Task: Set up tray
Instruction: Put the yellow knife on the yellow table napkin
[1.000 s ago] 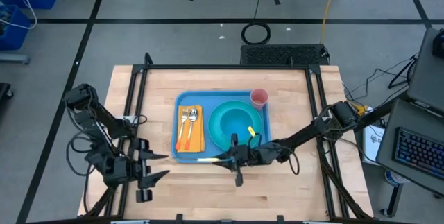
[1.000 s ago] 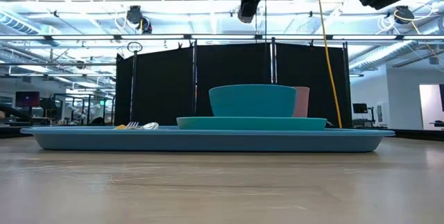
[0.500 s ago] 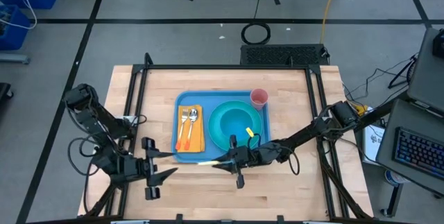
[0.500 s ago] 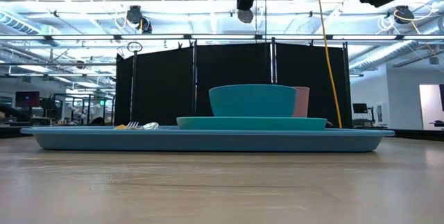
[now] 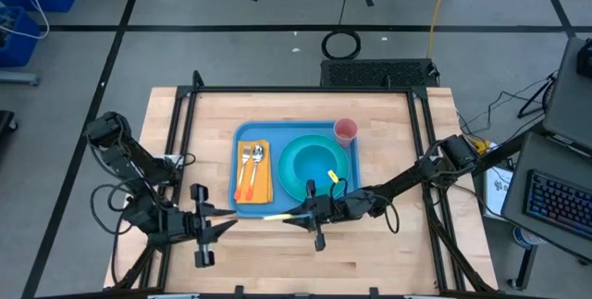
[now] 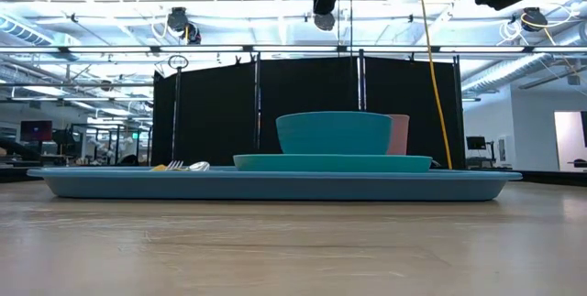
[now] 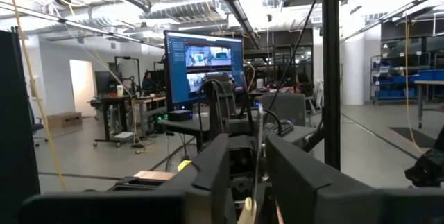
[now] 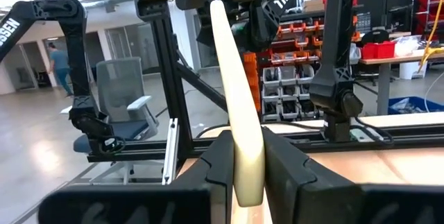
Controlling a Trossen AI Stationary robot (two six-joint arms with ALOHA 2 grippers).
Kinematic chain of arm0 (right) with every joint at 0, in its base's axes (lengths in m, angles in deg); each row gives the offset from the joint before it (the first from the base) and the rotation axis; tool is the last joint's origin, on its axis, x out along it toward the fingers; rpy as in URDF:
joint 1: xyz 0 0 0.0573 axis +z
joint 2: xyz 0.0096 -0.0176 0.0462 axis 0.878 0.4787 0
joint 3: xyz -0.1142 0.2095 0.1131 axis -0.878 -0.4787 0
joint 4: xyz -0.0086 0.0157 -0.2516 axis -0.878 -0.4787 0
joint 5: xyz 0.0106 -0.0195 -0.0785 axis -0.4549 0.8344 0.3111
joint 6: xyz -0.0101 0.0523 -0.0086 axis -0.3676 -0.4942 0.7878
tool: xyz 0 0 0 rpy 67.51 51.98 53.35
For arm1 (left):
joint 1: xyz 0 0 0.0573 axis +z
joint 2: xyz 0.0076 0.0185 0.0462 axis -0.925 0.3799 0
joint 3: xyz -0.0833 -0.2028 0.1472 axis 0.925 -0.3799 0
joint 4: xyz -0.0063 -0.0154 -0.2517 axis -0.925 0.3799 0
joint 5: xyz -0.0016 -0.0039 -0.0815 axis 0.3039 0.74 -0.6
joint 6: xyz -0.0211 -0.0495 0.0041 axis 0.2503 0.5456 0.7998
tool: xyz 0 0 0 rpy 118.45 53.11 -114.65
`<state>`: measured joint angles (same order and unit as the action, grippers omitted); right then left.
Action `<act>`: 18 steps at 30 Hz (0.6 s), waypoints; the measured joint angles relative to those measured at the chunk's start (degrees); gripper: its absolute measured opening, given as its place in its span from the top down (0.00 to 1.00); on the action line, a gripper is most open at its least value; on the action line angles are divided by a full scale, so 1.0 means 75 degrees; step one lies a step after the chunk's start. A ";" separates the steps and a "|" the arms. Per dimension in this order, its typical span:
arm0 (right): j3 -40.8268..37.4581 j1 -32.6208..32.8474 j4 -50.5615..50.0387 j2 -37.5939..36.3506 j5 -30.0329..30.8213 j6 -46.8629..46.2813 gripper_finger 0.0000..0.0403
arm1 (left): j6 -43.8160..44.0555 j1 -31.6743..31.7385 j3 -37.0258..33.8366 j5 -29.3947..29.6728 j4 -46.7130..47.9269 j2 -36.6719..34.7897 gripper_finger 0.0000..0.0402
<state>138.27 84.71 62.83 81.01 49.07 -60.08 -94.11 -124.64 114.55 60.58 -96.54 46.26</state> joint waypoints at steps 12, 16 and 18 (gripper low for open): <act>0.0001 -0.0003 -0.0093 0.0000 -0.0034 -0.0055 0.90 | -0.0022 0.0058 0.0000 -0.0101 0.0084 0.0000 0.99; 0.0013 -0.0007 -0.0234 0.0000 -0.0025 -0.0060 0.87 | -0.0110 0.0058 0.0000 0.0060 -0.0160 -0.0007 0.99; 0.0013 -0.0006 -0.0410 -0.0003 -0.0021 -0.0089 0.79 | 0.0098 0.0041 0.0000 0.0378 -0.0309 -0.0070 0.99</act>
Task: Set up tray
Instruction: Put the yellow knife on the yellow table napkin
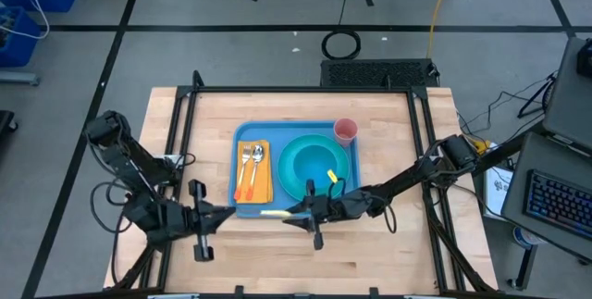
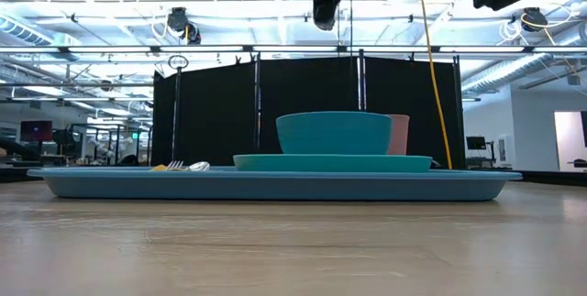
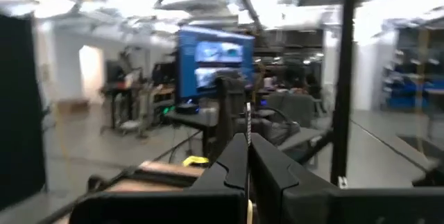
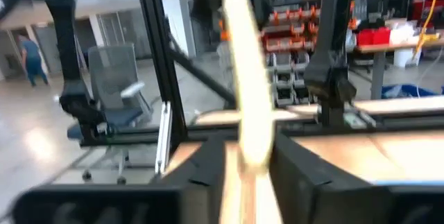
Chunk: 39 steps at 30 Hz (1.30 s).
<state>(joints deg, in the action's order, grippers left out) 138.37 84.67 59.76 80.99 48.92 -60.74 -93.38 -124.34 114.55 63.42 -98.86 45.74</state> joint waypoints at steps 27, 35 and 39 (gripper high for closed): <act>-0.0018 0.0064 -0.2240 0.0010 -0.1018 -0.1077 0.52 | 0.4894 -0.0686 0.0000 0.0584 0.4220 -0.0930 1.00; -0.0019 0.0218 -0.2016 0.0010 -0.1807 -0.1212 0.52 | 0.6823 0.0110 0.0000 -0.0800 0.5615 -0.0935 1.00; -0.0019 0.0358 -0.2069 0.0010 -0.1810 -0.1284 0.52 | 0.7486 0.0623 0.0000 -0.1544 0.6126 -0.0935 1.00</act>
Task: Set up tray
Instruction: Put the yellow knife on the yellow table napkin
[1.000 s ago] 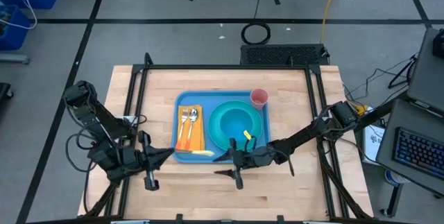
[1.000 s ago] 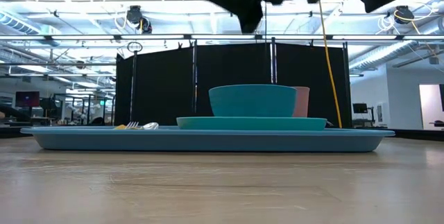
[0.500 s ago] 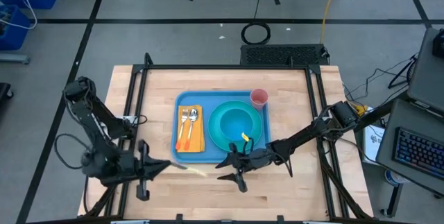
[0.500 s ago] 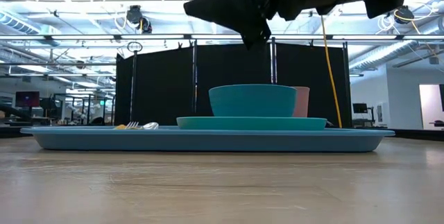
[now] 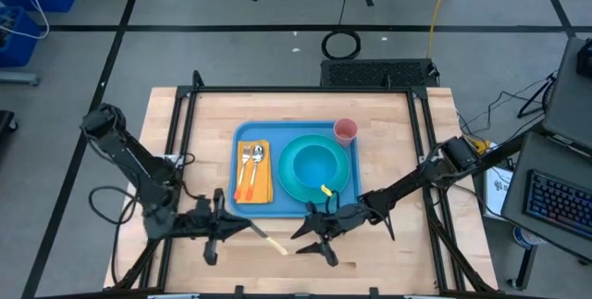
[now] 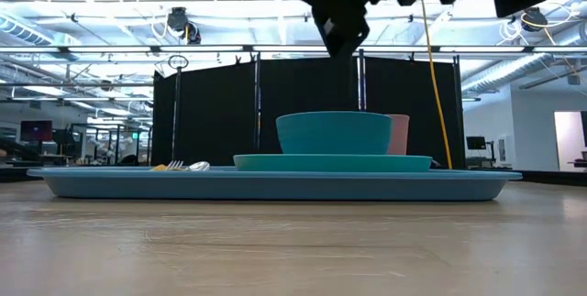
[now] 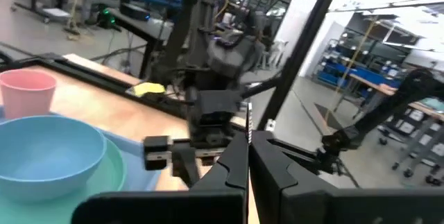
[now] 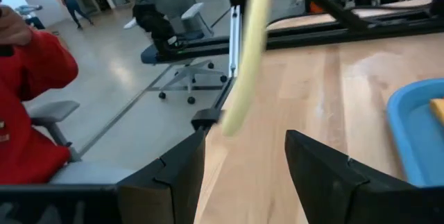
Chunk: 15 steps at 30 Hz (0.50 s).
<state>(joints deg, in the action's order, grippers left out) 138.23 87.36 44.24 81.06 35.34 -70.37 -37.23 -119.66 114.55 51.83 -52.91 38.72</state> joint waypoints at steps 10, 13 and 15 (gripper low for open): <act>0.0000 0.0018 -0.0120 0.0000 0.0002 -0.0401 0.52 | 0.0449 0.1184 0.0000 -0.1491 0.0350 0.0000 1.00; 0.0000 0.0018 -0.0128 -0.0001 0.0002 -0.0413 0.52 | 0.0462 0.1463 0.0000 -0.1892 0.0358 0.0000 1.00; 0.0000 0.0018 -0.0125 0.0000 0.0002 -0.0497 0.52 | 0.0473 0.1613 0.0000 -0.1937 0.0479 0.0000 1.00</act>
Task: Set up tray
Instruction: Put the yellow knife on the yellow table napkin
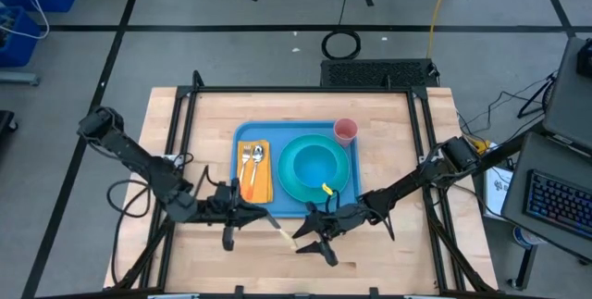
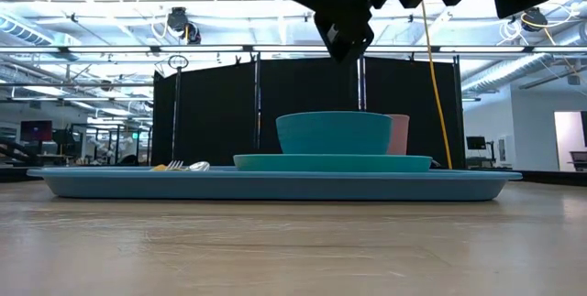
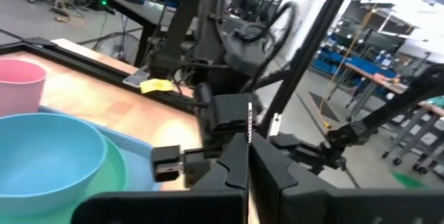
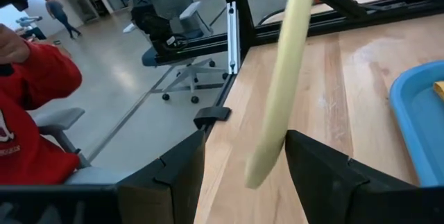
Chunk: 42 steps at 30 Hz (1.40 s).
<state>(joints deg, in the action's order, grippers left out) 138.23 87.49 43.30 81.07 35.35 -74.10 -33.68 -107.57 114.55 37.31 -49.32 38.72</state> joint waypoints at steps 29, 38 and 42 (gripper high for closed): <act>0.0000 -0.0035 -0.0230 0.0002 0.0041 -0.0304 0.55 | 0.0016 0.0818 0.0000 -0.0910 -0.0100 0.0000 1.00; 0.0000 -0.0072 -0.0300 0.0002 0.0044 -0.0284 0.66 | 0.0006 0.0816 0.0003 -0.0907 -0.0103 0.0000 1.00; 0.0000 -0.0126 -0.0423 0.0002 0.0040 -0.0282 0.77 | -0.0046 0.0818 0.0003 -0.0896 -0.0151 0.0000 1.00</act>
<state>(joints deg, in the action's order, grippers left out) 138.23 86.54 40.13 81.08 35.65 -76.22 -34.02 -101.43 114.57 30.59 -50.45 38.72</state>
